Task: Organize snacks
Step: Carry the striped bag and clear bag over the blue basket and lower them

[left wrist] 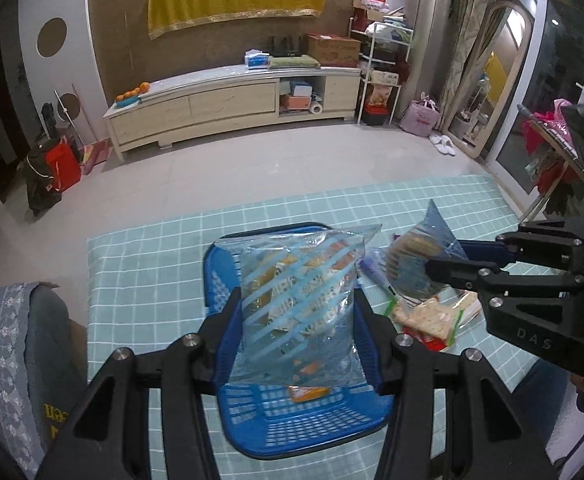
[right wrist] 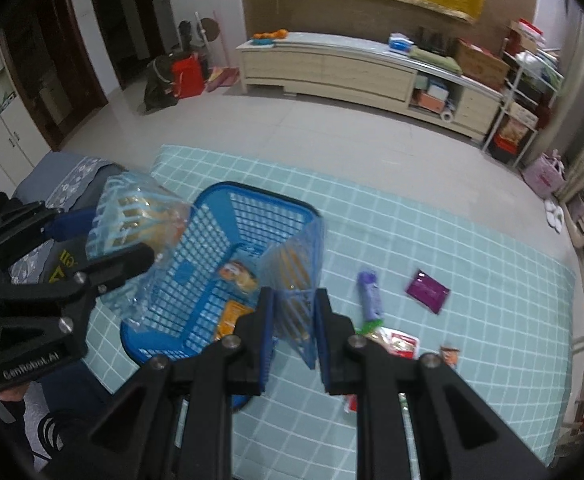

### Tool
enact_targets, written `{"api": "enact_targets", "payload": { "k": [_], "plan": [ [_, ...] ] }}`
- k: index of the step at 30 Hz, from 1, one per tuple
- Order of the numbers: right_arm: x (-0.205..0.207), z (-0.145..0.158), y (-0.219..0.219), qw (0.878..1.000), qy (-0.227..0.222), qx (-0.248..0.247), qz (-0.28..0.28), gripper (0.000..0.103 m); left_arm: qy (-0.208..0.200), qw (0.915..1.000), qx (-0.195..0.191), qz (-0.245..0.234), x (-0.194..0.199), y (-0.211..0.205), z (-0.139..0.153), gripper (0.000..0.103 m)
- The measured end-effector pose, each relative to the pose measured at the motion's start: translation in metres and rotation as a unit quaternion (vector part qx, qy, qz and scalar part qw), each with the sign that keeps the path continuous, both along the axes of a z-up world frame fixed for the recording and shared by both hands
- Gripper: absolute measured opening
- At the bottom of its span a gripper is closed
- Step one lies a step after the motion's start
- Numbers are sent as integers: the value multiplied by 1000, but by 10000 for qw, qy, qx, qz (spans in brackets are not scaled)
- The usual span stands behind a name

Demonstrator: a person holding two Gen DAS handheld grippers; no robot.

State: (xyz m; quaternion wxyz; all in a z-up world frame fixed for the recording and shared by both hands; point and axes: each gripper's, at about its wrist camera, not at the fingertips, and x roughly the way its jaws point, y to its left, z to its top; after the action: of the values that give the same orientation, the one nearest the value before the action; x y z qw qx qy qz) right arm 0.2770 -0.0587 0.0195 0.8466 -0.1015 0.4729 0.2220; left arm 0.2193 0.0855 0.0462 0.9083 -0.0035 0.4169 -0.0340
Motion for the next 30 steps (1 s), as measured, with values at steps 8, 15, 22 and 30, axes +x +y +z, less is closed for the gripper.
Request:
{"api": "enact_targets", "payload": {
  "k": [8,15,22,30],
  "plan": [
    [24,-29,40,9994,218,-234,122,23,148,9997,-169,100,20,23,-23,49],
    [50,-60,55,9974,513,-503,-37,23,310,9986,-385,164,37,46,-48,49],
    [70,-79,62,9955,693,-621,-206,23,375,9983,-424,134,52,51,-59,49],
    [82,-84,64,9926,667,-890,-486,53,401,9980,-446,178,55,52,-61,49]
  ]
}}
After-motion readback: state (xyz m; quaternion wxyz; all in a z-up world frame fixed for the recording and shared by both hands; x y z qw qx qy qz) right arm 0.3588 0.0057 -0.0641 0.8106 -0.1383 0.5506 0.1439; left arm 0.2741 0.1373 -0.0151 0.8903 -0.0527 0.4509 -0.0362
